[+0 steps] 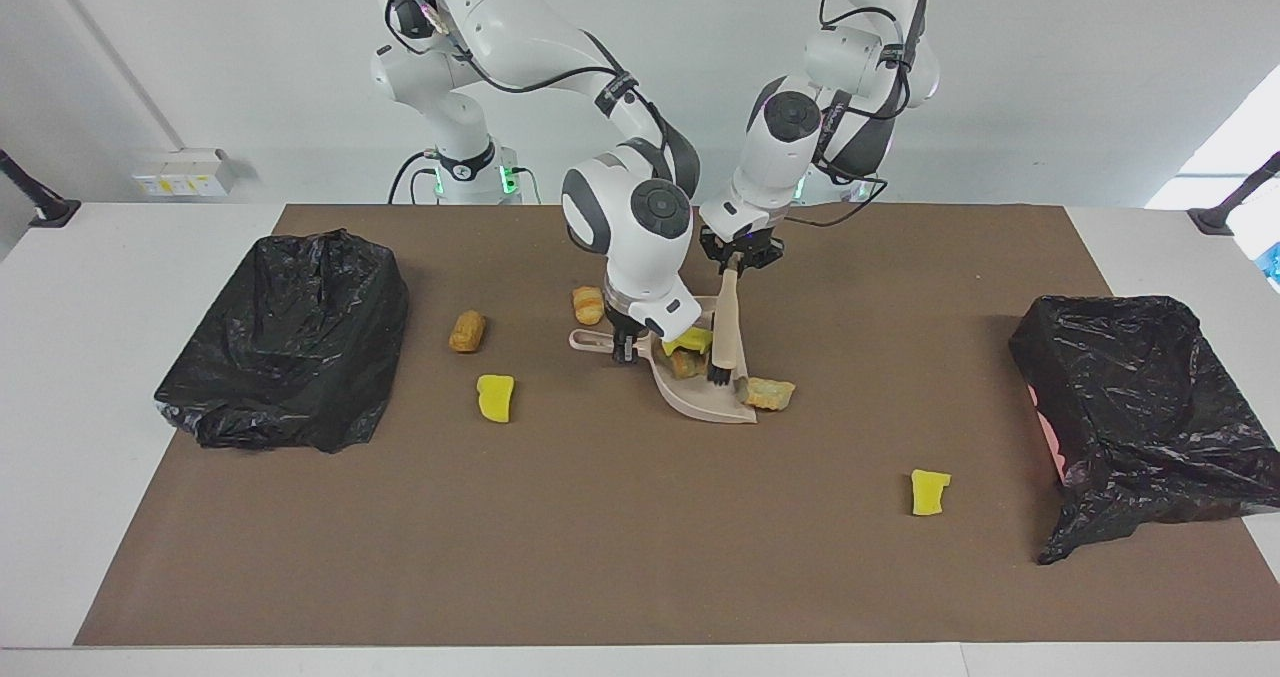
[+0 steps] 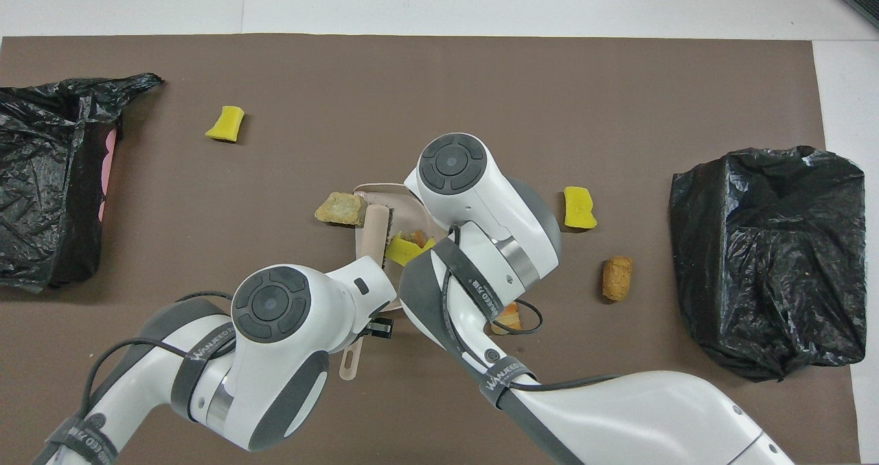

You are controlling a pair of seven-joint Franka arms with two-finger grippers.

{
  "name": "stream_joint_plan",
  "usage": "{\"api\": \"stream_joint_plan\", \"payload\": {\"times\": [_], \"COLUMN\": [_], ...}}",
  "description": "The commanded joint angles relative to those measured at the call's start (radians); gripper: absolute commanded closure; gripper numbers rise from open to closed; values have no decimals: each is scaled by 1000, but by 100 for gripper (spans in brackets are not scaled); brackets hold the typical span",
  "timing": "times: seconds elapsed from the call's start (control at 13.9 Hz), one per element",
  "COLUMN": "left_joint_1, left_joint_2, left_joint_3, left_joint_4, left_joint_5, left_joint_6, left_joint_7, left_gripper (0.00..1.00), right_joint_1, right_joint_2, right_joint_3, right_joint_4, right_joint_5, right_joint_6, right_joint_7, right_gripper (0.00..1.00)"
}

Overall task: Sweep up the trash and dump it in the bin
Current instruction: 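Sweep the sponge and bread pieces into the dustpan with the left gripper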

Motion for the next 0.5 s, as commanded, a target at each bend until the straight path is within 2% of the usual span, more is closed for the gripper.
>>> {"api": "stream_joint_plan", "payload": {"times": [0.0,0.22,0.43], "left_joint_1": [50,153,312], "left_joint_2": [3,22,69], "left_joint_3": [14,14,14], "left_joint_4": [41,78,127], "left_joint_5": [5,115,152], "left_joint_6": [-40,-51,-54], "left_joint_7": [14,45,184], "left_gripper": [100,100,100], "right_joint_1": [-13,-13,-13], "right_joint_2": [-10,-11,-11], "right_joint_3": [10,10,10], "right_joint_4": [-27,-38,-36], "right_joint_5": [-13,-12,-8], "right_joint_6": [32,44,42], "right_joint_7": [-35,-35,-34], "right_gripper": [100,100,100]}}
